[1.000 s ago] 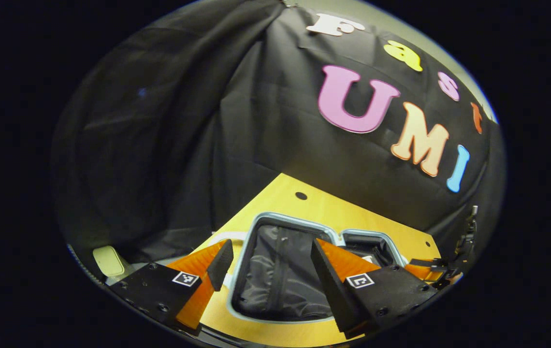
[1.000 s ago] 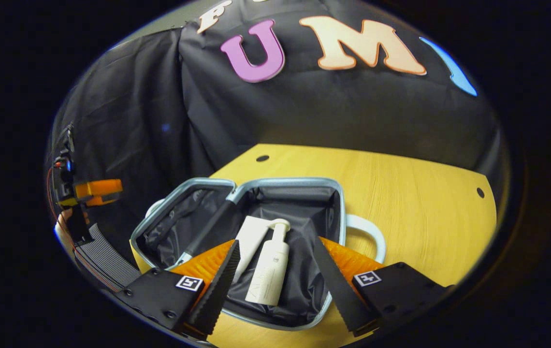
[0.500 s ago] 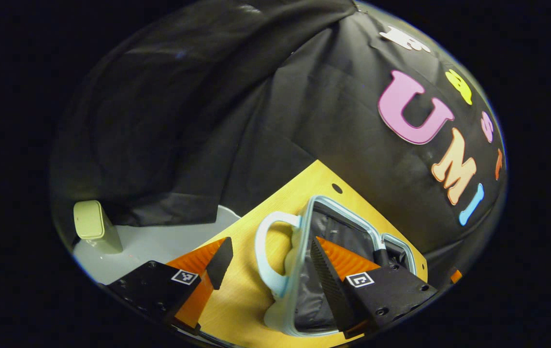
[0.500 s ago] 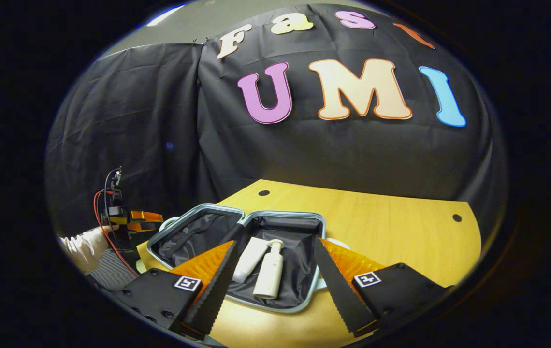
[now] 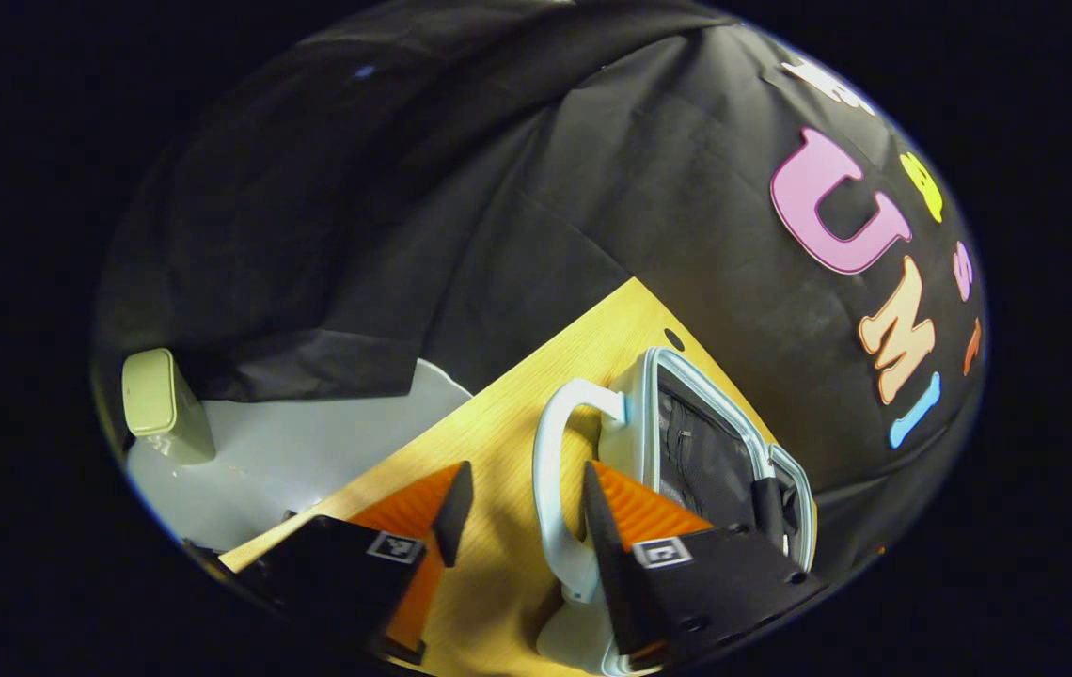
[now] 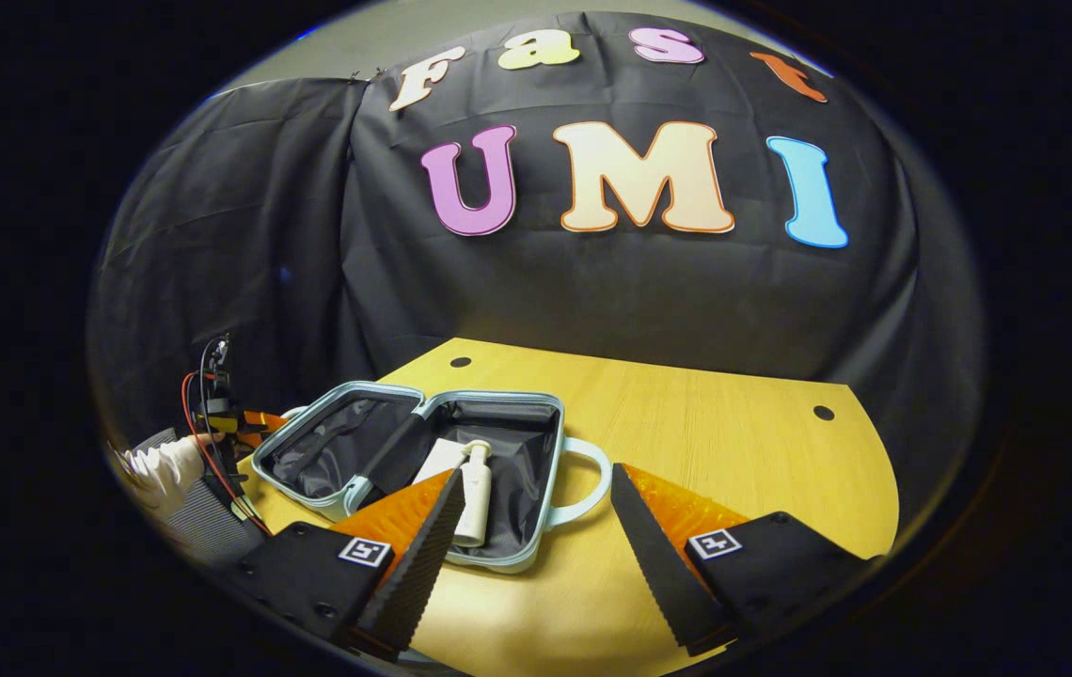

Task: First open the suitcase, pack the skin care products into it, and then close the suitcase.

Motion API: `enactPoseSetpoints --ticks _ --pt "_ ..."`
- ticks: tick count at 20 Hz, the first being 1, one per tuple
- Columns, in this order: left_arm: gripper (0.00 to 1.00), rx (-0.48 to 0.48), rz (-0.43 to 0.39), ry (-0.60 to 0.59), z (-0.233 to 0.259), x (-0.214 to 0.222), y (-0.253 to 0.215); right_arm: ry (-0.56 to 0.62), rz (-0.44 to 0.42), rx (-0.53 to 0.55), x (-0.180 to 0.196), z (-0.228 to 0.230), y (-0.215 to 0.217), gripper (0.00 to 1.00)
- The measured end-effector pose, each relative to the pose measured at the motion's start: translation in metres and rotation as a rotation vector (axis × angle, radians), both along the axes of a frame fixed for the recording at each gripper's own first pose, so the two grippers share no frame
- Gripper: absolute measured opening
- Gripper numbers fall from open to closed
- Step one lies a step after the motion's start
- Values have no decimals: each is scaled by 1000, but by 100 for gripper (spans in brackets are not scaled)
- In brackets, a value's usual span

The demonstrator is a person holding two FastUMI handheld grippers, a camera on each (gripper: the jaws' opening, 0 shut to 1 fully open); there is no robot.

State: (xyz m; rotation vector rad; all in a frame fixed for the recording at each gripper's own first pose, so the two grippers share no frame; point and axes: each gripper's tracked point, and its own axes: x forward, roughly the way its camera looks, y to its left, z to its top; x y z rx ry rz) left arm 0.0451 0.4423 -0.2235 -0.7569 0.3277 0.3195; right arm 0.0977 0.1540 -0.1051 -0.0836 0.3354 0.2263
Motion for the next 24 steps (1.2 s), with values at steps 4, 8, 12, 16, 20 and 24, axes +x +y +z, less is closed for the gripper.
enactPoseSetpoints --ticks 4,8,12,16,20,24 --pt "11 -22 -6 -6 7 7 -4 -19 5 -26 -5 6 -2 99" --pt "2 -7 -6 45 22 4 -9 -60 -12 -21 -3 19 -10 99" --pt "2 89 19 15 77 -1 -14 -102 -38 -10 -5 34 -26 99" --pt "1 205 27 -59 154 -7 -38 -128 -68 9 -13 44 -46 99" --pt "1 363 -28 -113 231 -4 -98 -155 -86 39 -21 53 -69 96" --pt "0 518 -147 -198 291 20 -202 -172 -89 46 -29 61 -97 99"
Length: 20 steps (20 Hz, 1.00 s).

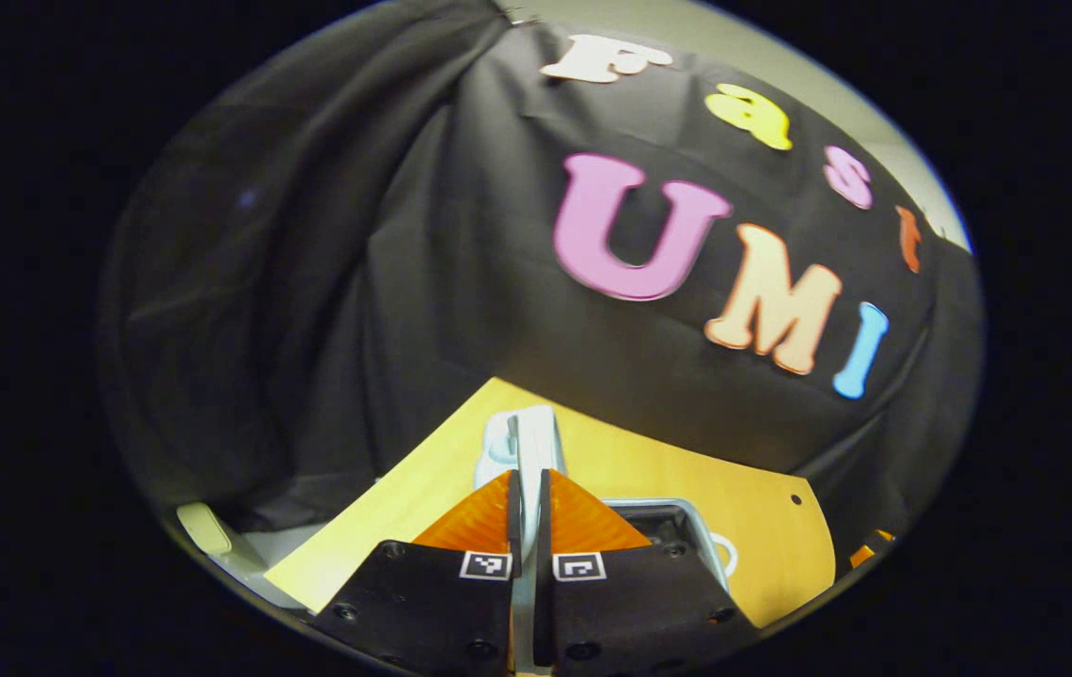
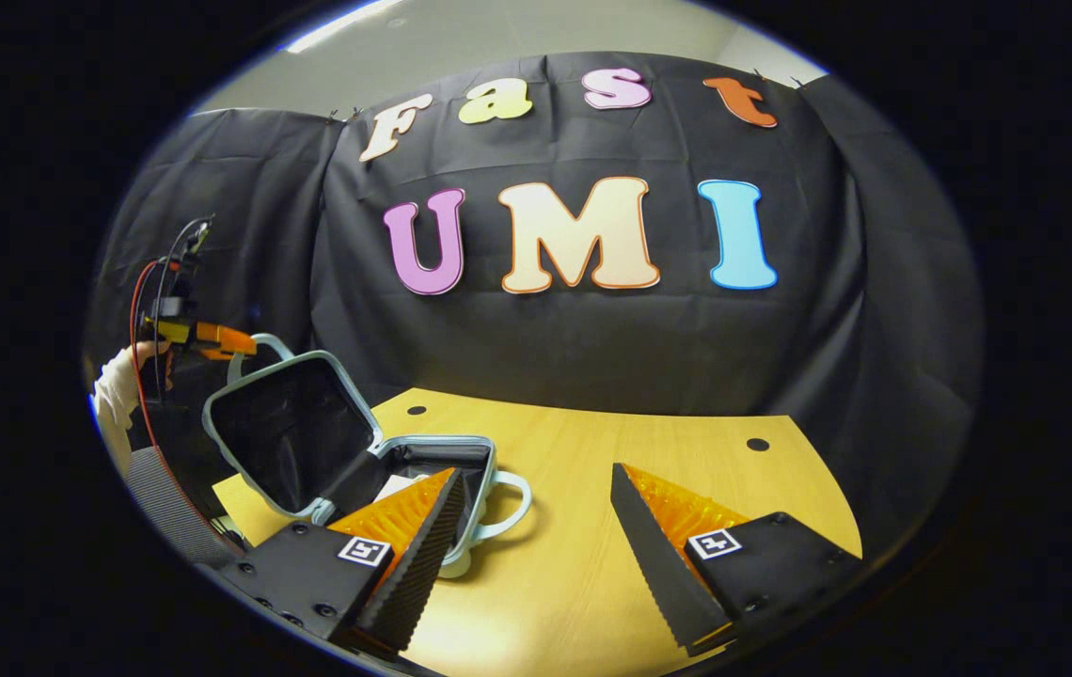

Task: First open the suitcase, pack the skin care products into it, and then close the suitcase.

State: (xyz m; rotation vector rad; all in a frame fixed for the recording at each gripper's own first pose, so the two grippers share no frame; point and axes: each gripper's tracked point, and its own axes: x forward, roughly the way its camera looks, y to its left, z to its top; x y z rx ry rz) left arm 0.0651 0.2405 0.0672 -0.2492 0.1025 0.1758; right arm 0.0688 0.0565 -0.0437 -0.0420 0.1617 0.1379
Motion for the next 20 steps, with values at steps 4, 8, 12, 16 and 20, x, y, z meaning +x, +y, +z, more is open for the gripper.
enactPoseSetpoints --ticks 4,8,12,16,20 --pt "1 0 -145 -45 18 32 -108 -8 -18 30 -7 9 -30 99" --pt "3 -18 -277 -9 -12 70 -195 -25 -55 33 -13 19 -59 99" --pt "3 4 -360 96 -65 111 -270 -42 -95 35 -16 21 -77 99" --pt "4 94 -348 215 -134 141 -310 -50 -138 66 -15 20 -88 99" --pt "4 131 -337 349 -201 151 -329 -61 -170 69 -21 21 -98 99"
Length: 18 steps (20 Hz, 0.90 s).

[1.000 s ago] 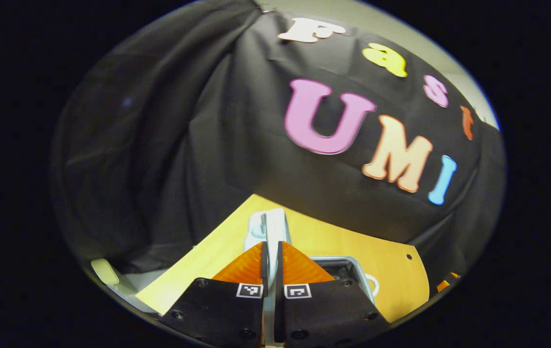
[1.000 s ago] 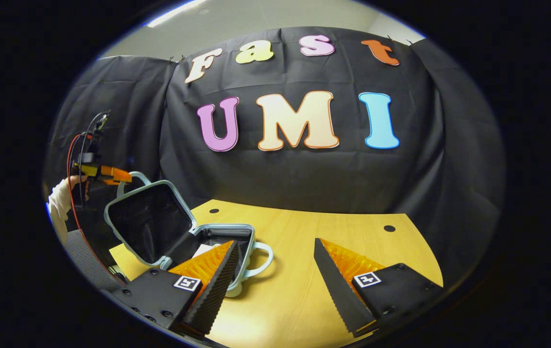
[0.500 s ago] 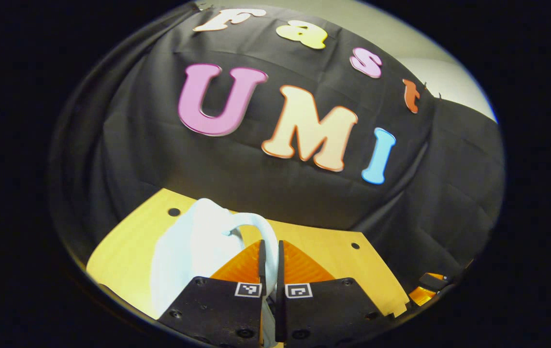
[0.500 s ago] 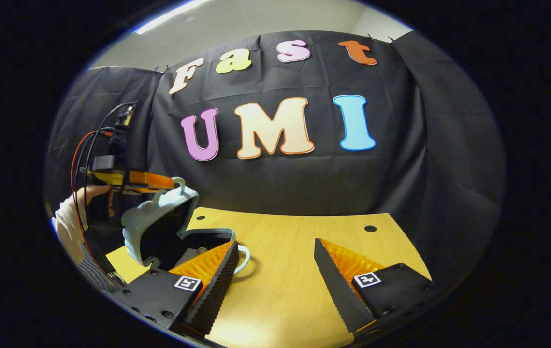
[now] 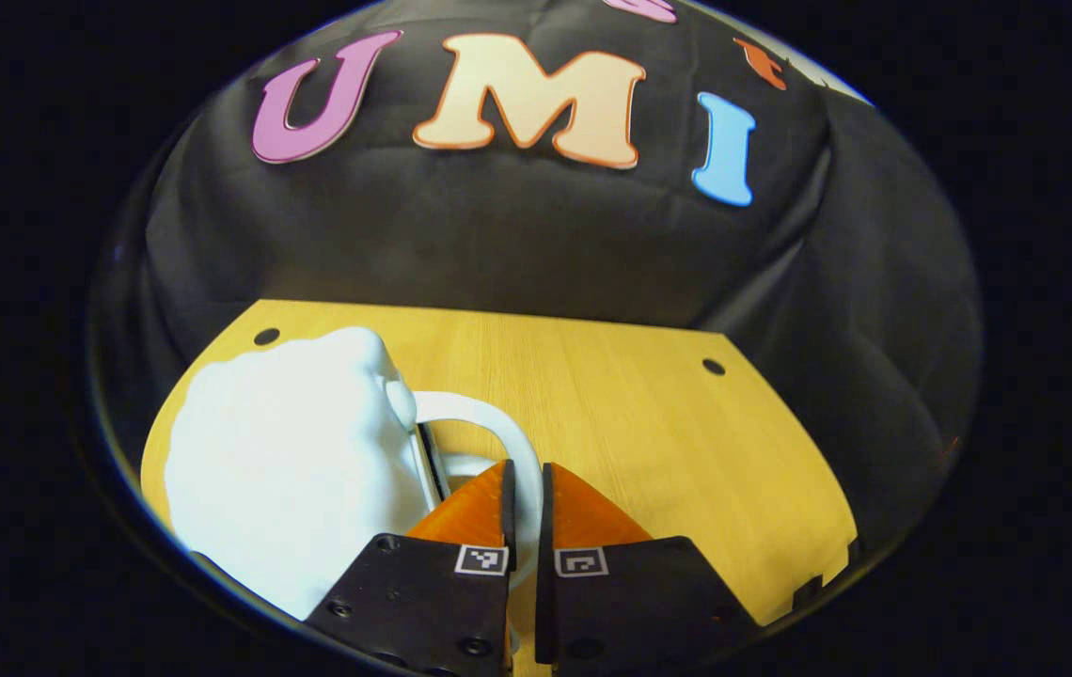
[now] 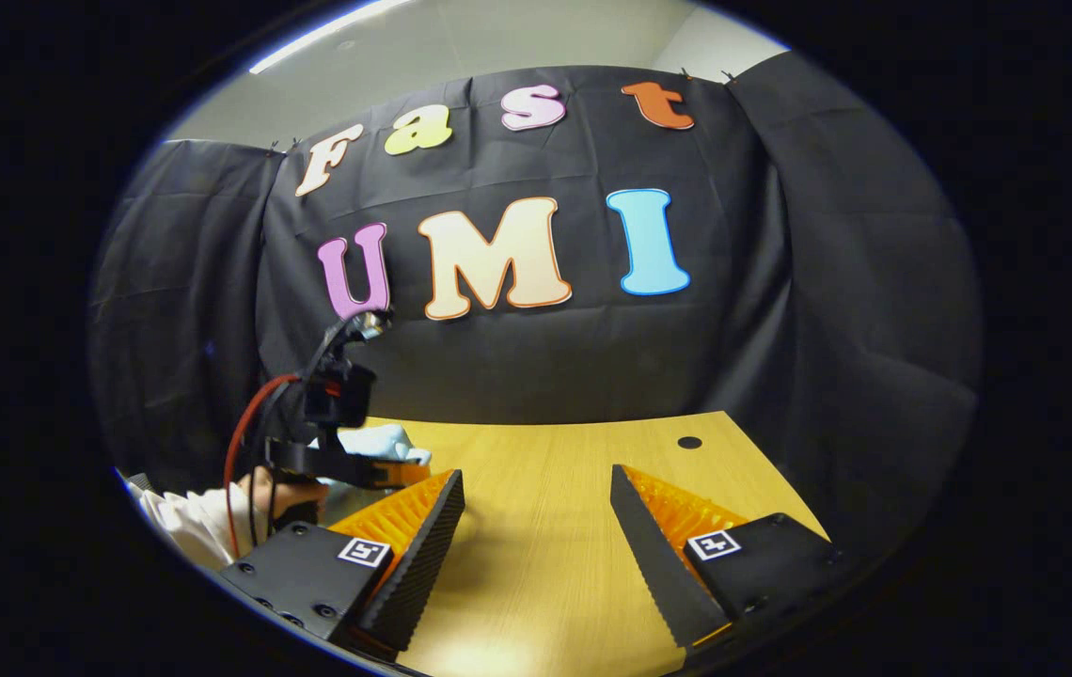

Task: First open the suitcase, pack the skin care products into it, and then close the suitcase.

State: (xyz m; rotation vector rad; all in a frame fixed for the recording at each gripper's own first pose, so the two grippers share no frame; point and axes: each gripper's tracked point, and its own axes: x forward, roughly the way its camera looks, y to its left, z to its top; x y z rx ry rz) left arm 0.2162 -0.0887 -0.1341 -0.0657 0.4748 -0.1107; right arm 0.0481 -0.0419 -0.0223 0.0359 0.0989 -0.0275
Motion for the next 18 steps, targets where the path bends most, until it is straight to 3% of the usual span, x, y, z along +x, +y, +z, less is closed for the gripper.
enactPoseSetpoints --ticks 4,5,9,14,18 --pt "7 71 -18 -11 -10 6 -11 5 -9 8 3 -2 -6 99" --pt "18 48 -40 -6 -9 5 -19 6 -5 11 4 -2 -6 98" --pt "100 70 -3 -60 18 -15 -10 -3 10 19 7 3 -8 98" --pt "96 -75 61 -356 135 -63 -4 -30 10 28 10 16 -15 96" --pt "95 -46 98 -499 178 -103 7 -74 -3 28 2 32 -20 99"
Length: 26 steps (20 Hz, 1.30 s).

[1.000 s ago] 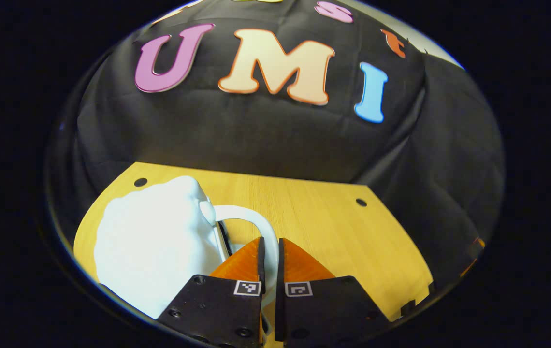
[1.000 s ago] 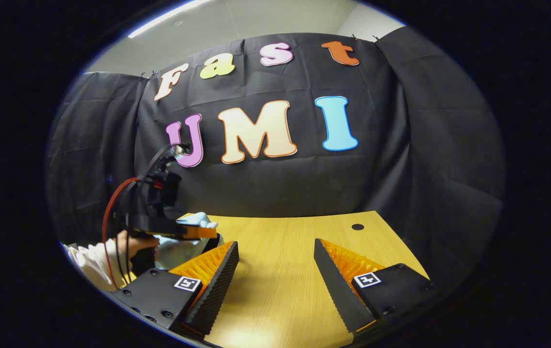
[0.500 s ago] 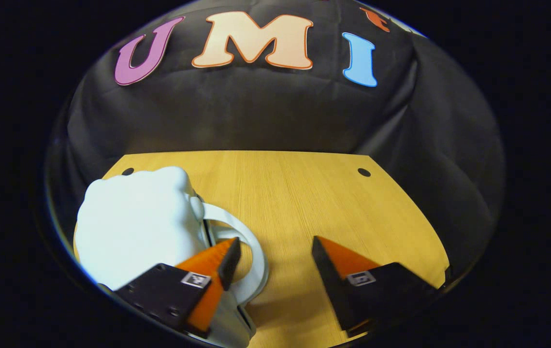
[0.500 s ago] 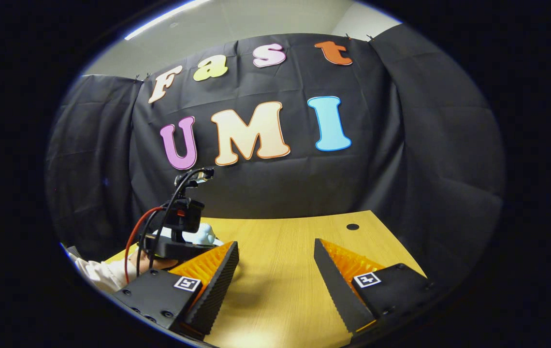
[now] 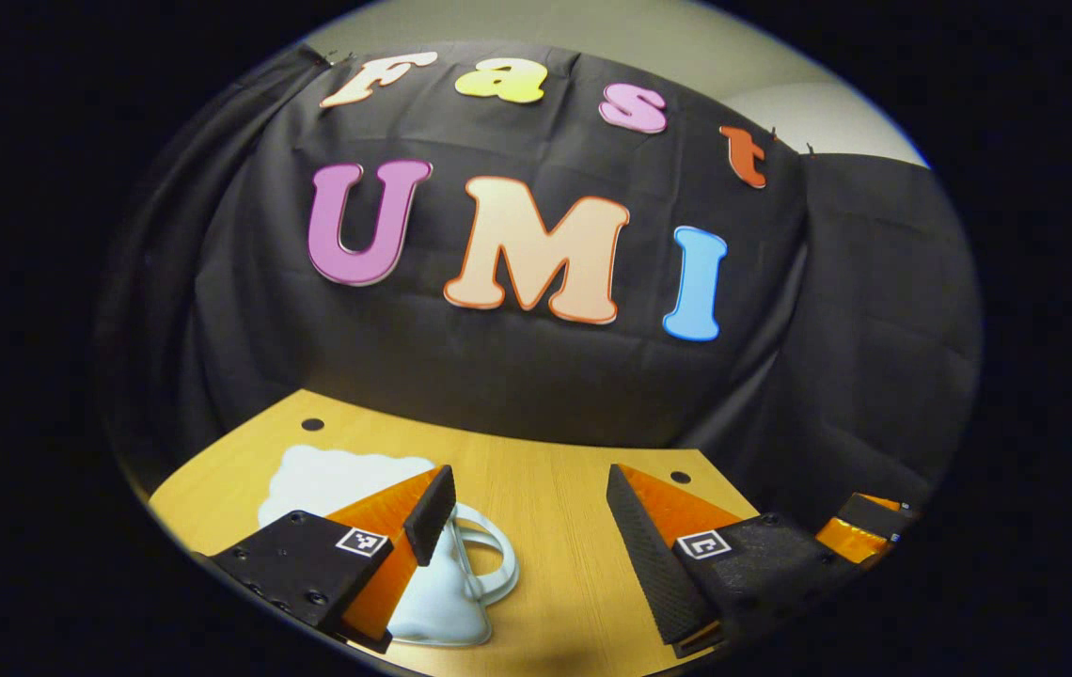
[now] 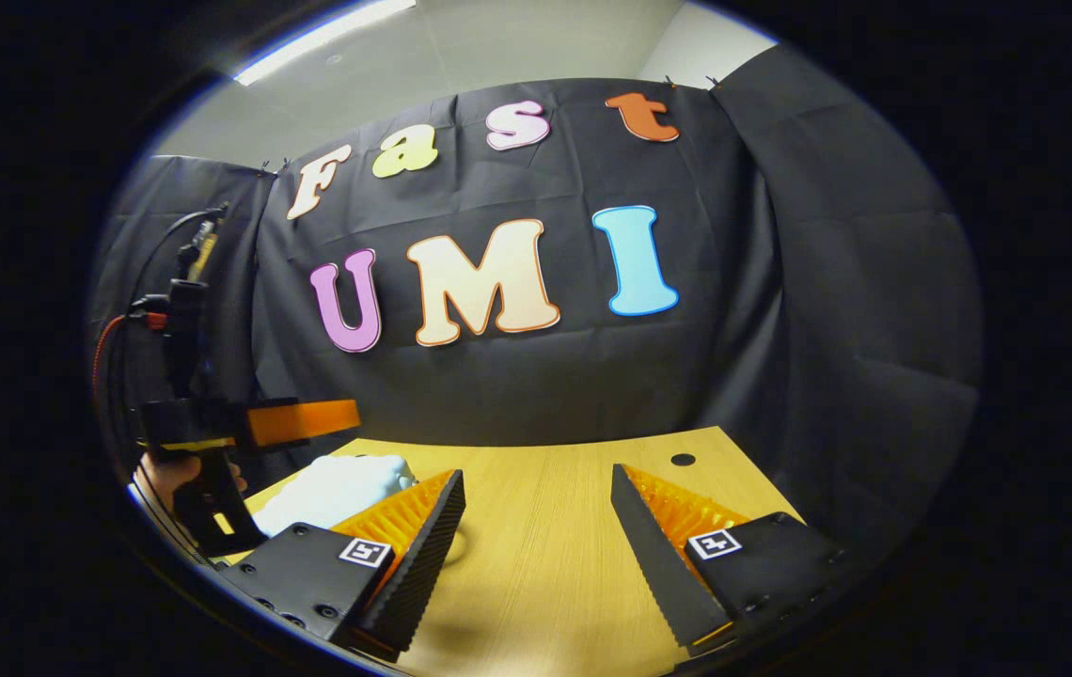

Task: First open the suitcase, pack the skin care products into it, and then close the suitcase.

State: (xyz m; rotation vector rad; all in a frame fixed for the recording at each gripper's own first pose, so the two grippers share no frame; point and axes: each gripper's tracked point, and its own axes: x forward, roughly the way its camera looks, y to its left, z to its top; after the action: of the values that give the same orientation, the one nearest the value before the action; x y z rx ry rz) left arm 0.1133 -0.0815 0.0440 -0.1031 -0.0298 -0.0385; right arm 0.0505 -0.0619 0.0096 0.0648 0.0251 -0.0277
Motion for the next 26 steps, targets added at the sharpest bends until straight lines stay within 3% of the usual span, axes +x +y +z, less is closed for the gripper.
enactPoseSetpoints --ticks 3,8,26 --pt "95 -19 44 -28 -3 -30 8 -42 -6 11 -9 11 1 98" --pt "95 -130 78 -27 -17 -52 18 -78 -12 5 -26 19 3 98" --pt "95 -74 35 11 -24 -69 12 -109 -33 22 -51 28 4 98"
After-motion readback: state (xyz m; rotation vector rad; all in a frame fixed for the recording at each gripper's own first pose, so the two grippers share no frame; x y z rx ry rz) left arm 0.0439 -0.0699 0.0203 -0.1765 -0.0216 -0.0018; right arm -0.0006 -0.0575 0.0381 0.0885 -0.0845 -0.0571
